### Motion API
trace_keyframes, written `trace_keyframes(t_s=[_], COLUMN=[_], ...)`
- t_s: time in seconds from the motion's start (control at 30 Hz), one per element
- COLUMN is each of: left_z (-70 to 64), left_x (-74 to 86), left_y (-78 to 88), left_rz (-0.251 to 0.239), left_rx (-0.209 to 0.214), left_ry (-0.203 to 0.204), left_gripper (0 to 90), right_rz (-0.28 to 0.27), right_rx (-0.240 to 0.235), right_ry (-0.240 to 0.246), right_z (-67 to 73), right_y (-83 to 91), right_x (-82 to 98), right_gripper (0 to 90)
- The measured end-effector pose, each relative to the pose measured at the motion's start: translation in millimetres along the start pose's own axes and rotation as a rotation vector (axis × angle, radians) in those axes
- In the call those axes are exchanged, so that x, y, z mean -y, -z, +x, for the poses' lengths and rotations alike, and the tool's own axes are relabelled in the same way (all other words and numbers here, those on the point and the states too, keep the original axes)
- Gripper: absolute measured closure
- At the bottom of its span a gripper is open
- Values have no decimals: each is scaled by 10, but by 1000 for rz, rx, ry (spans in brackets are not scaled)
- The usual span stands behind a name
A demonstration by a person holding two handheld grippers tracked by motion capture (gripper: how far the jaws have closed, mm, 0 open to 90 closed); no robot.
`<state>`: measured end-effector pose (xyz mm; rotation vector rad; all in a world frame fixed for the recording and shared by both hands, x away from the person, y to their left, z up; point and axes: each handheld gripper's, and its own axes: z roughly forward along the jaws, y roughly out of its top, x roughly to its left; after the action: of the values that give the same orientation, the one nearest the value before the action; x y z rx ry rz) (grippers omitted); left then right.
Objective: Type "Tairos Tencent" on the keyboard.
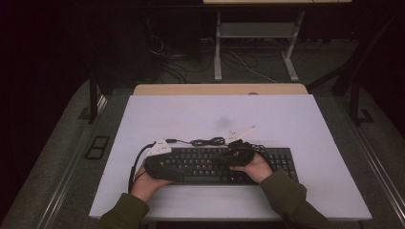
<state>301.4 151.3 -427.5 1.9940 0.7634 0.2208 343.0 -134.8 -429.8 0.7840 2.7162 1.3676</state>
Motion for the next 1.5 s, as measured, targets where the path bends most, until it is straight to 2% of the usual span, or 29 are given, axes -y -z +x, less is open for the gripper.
trace_keyframes(t_s=[0.13, 0.4, 0.57, 0.77, 1.03, 1.33, 1.5], left_z=[2, -12, -12, 11, 42, 45, 58], left_x=[-13, -50, -75, -100, -114, -107, -104], left_y=[3, -7, -4, -22, -82, -196, -218], left_rz=[-5, -13, -24, -45, -28, 52, 75], left_rx=[-5, -7, -7, -6, -2, 7, 8], left_ry=[-6, -12, -18, -16, -9, -22, -10], left_gripper=[152, 189, 236, 366, 570, 781, 875], right_rz=[-23, -106, -147, -168, -169, -170, -169], right_rx=[-5, -4, 7, 16, 32, 34, 36], right_ry=[-10, -53, -60, -60, -61, -61, -53], right_z=[-23, -75, -98, -129, -136, -126, -121], right_y=[24, 91, 122, 142, 138, 138, 129], right_x=[1, -3, -3, 5, 20, 22, 23], right_gripper=[707, 421, 330, 294, 291, 291, 291])
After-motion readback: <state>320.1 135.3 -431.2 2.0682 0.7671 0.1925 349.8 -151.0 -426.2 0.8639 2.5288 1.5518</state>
